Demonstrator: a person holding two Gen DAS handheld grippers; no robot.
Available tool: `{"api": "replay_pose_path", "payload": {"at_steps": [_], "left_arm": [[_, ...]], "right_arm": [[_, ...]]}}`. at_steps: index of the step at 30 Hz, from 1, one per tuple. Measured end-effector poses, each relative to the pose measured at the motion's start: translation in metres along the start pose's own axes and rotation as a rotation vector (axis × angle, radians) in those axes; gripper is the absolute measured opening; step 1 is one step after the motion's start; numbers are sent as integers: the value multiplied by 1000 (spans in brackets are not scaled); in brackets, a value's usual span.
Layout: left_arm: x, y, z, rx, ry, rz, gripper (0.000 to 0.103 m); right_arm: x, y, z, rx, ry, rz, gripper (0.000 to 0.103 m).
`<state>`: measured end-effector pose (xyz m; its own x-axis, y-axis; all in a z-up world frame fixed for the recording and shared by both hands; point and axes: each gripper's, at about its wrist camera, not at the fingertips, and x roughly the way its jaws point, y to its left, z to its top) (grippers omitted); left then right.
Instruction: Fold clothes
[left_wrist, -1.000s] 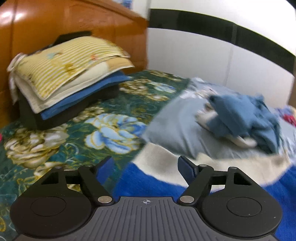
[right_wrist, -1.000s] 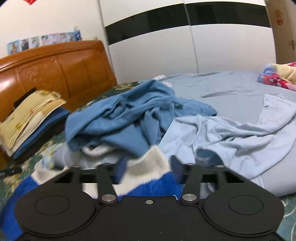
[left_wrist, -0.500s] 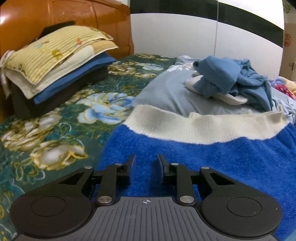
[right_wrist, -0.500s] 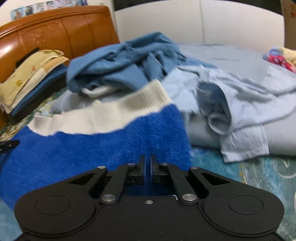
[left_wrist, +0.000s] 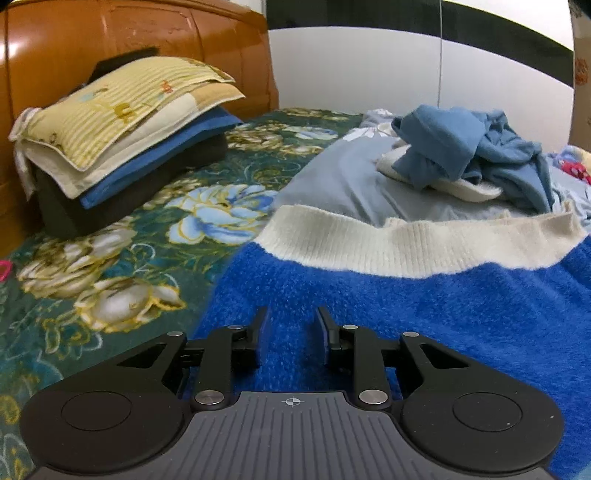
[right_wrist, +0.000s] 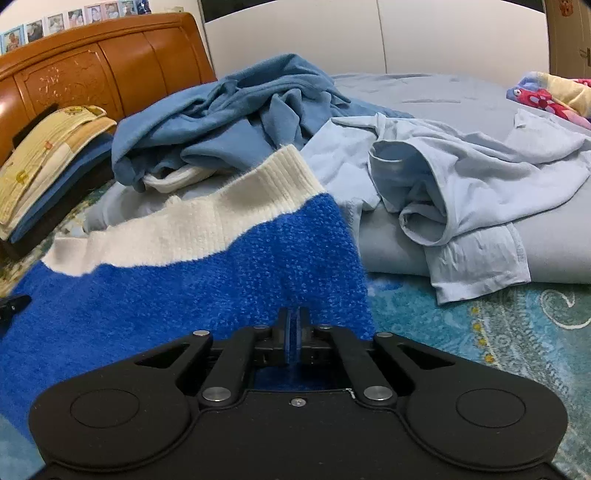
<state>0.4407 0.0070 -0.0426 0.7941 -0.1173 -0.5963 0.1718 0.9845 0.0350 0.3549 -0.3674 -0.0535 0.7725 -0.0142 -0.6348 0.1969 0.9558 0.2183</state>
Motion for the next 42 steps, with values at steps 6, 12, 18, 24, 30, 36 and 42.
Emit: {"api": "replay_pose_path", "payload": {"at_steps": [6, 12, 18, 24, 30, 36, 42], "left_arm": [[-38, 4, -6, -70, -24, -27, 50], [-71, 13, -22, -108, -39, -48, 75], [-101, 47, -53, -255, -19, 0, 83], [-106, 84, -93, -448, 58, 5, 83], [-99, 86, -99, -503, 72, -51, 83], [-81, 69, -89, -503, 87, -111, 83], [-63, 58, -82, -549, 80, -136, 81]], "right_arm": [[-30, 7, -4, -36, -43, 3, 29], [-71, 0, -19, -60, -102, 16, 58], [-113, -20, -43, -41, -127, 17, 79], [-134, -42, -76, 52, -88, 17, 80], [-127, -53, -97, 214, -42, 86, 80], [-105, -43, -100, 278, -8, 131, 80], [-81, -40, -94, 375, -7, 165, 79]]}}
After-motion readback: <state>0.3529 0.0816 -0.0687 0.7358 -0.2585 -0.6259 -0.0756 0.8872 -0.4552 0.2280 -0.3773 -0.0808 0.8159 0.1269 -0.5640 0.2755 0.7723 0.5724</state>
